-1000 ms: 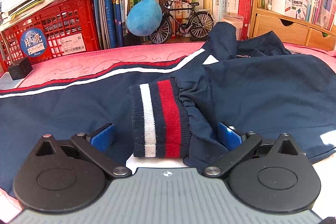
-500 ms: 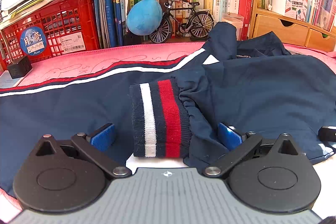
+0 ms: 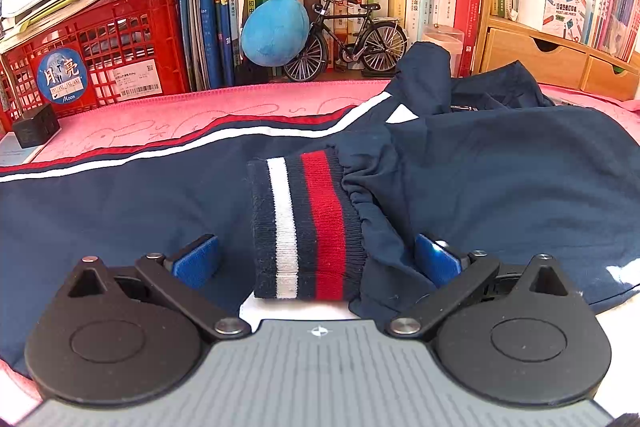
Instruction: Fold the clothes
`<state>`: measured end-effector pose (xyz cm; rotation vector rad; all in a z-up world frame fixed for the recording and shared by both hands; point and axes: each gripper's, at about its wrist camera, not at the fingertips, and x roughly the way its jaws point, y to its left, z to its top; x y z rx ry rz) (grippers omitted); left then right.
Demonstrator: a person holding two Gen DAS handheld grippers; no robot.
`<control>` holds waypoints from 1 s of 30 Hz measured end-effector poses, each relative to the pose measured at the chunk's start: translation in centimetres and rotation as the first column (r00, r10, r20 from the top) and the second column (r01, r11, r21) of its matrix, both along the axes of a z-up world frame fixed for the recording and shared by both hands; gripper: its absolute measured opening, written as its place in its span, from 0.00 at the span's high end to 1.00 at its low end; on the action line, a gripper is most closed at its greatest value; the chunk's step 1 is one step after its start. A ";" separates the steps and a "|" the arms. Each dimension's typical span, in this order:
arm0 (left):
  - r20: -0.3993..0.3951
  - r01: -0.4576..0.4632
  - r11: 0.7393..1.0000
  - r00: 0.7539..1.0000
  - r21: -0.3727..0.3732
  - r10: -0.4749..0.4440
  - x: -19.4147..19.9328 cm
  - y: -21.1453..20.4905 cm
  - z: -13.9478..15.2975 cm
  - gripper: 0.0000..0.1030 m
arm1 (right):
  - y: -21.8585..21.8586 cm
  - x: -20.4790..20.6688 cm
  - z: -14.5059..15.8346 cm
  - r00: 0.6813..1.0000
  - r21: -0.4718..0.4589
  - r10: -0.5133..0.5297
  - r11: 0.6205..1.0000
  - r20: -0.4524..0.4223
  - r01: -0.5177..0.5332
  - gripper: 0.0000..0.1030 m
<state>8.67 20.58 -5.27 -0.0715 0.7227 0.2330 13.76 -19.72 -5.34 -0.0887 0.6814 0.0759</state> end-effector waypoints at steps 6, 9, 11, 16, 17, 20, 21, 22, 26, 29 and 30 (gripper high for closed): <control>0.000 -0.001 1.000 1.000 -0.001 0.001 0.0 0.0 0.0 0.00 | 6.7 -0.7 0.7 0.966 0.065 0.258 0.964 -0.002 -0.257 0.00; 0.000 -0.001 1.000 1.000 -0.001 0.001 0.0 0.0 0.0 0.00 | 7.8 -0.5 0.1 0.960 0.061 0.280 0.959 -0.023 -0.278 0.00; 0.000 -0.001 1.000 1.000 -0.002 0.001 0.0 0.1 0.0 0.00 | 7.7 -0.3 -0.4 0.962 0.044 0.271 0.962 -0.033 -0.269 0.00; -0.001 -0.003 1.000 1.000 -0.005 0.003 0.0 0.1 0.0 0.00 | 7.4 0.3 -1.6 0.967 0.002 0.246 0.969 -0.057 -0.247 0.00; -0.001 -0.002 1.000 1.000 -0.004 0.002 0.0 0.1 0.0 0.00 | 7.3 0.4 -1.8 0.969 -0.006 0.241 0.970 -0.062 -0.241 0.00; -0.001 -0.003 1.000 1.000 -0.005 0.003 0.0 0.1 -0.1 0.00 | 3.4 0.9 -1.9 0.991 -0.034 0.119 0.992 -0.061 -0.122 0.00; -0.001 -0.003 1.000 1.000 -0.005 0.003 0.0 0.1 -0.1 0.00 | 2.0 1.1 -1.9 0.995 -0.043 0.079 0.996 -0.060 -0.081 0.00; -0.001 -0.003 1.000 1.000 -0.005 0.003 0.0 0.1 -0.1 0.00 | 0.8 1.2 -1.9 0.997 -0.029 0.042 0.999 -0.064 -0.044 0.00; -0.001 -0.004 1.000 1.000 -0.006 0.004 0.0 0.1 -0.1 0.00 | -2.1 1.0 -1.6 0.997 -0.003 -0.055 0.998 -0.053 0.055 0.00; -0.005 -0.007 1.000 1.000 -0.006 0.007 -0.1 0.1 0.0 0.00 | -2.4 0.3 -1.2 0.997 -0.008 -0.072 0.997 -0.020 0.071 0.00; -0.009 -0.008 1.000 1.000 -0.007 0.008 0.0 0.1 0.1 0.00 | -2.0 -0.1 -1.0 0.999 -0.008 -0.045 0.999 -0.004 0.045 0.00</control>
